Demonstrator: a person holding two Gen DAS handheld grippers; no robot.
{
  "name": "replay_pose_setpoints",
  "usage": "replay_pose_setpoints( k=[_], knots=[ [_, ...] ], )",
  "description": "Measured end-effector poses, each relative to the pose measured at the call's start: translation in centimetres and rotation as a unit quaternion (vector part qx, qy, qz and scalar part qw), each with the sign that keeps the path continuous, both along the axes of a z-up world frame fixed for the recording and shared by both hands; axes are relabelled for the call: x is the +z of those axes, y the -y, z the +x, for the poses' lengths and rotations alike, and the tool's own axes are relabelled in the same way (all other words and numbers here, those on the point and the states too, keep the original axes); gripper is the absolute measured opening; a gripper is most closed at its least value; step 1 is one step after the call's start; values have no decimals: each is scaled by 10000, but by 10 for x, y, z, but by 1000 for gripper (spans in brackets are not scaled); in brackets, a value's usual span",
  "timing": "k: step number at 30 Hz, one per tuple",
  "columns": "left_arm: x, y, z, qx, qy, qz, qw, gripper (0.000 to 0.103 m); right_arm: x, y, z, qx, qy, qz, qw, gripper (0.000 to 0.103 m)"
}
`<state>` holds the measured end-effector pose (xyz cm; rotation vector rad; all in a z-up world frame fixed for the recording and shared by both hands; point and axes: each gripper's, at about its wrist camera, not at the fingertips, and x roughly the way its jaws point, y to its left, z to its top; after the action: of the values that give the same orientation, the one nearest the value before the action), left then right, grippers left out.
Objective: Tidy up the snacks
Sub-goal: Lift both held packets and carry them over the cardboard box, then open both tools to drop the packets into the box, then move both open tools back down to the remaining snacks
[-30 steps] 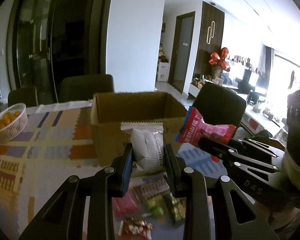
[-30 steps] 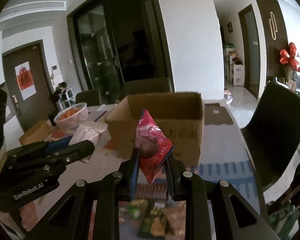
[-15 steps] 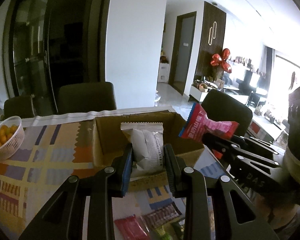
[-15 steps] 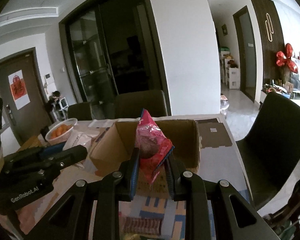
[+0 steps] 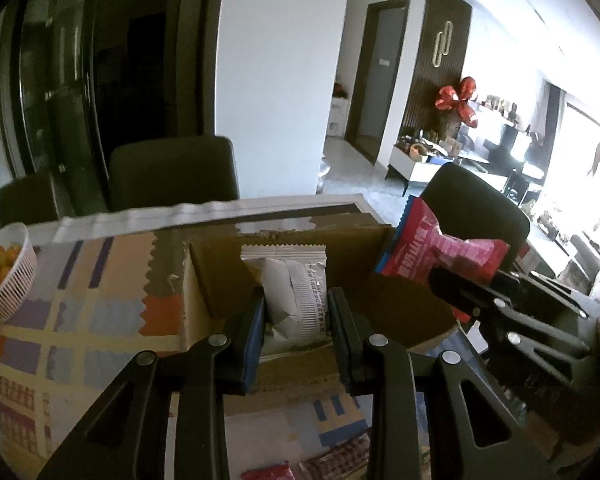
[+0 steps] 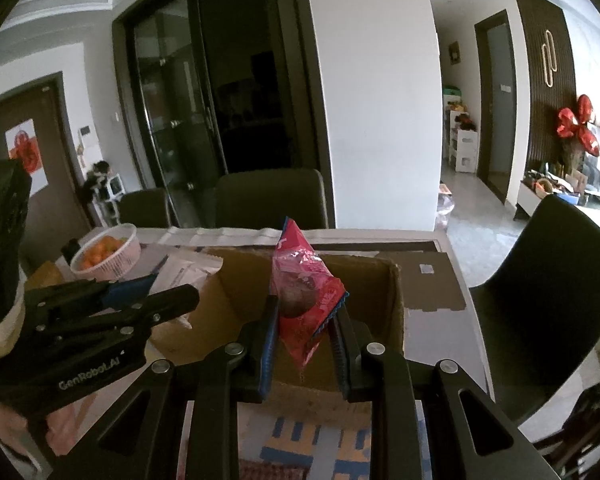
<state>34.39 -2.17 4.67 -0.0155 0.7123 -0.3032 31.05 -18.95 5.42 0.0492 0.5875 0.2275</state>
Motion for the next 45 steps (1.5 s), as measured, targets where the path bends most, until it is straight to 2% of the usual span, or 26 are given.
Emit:
replay_pose_setpoints(
  k=[1,3,4,5,12,19,22,25,27,29,38,45],
  knots=[
    [-1,0,3,73,-16,58,10000,40,0,-1,4,-21,-35,-41,10000,26],
    [-1,-1,3,184,12,147,9997,57,-3,-3,8,-100,-91,-139,9998,34],
    [0,-3,1,240,42,153,9996,59,-3,-3,9,-164,-122,-195,9996,47],
    [-1,-5,-2,261,57,150,9995,59,-3,-2,9,-213,-128,-214,9995,53],
    [7,-6,-44,292,337,486,9978,65,0,2,-16,-196,-45,-200,9996,53],
    [17,-6,-91,230,652,614,9957,67,7,2,-59,-158,154,-212,9995,54],
    [20,-5,-110,153,744,603,9953,67,9,4,-77,-156,236,-155,9995,58],
    [22,-2,-128,83,800,596,9950,67,11,5,-96,-120,336,-175,9992,58],
    [21,-2,-138,44,811,540,9952,67,11,5,-107,-97,364,-168,9991,59],
    [20,-2,-150,9,800,452,9958,67,10,3,-116,-81,384,-168,9991,64],
    [6,-1,-187,-32,681,263,9973,68,-2,4,-152,19,315,-180,9993,64],
    [-21,2,-210,-69,526,410,9978,69,-21,4,-169,-16,110,-265,9996,64]
  ],
)
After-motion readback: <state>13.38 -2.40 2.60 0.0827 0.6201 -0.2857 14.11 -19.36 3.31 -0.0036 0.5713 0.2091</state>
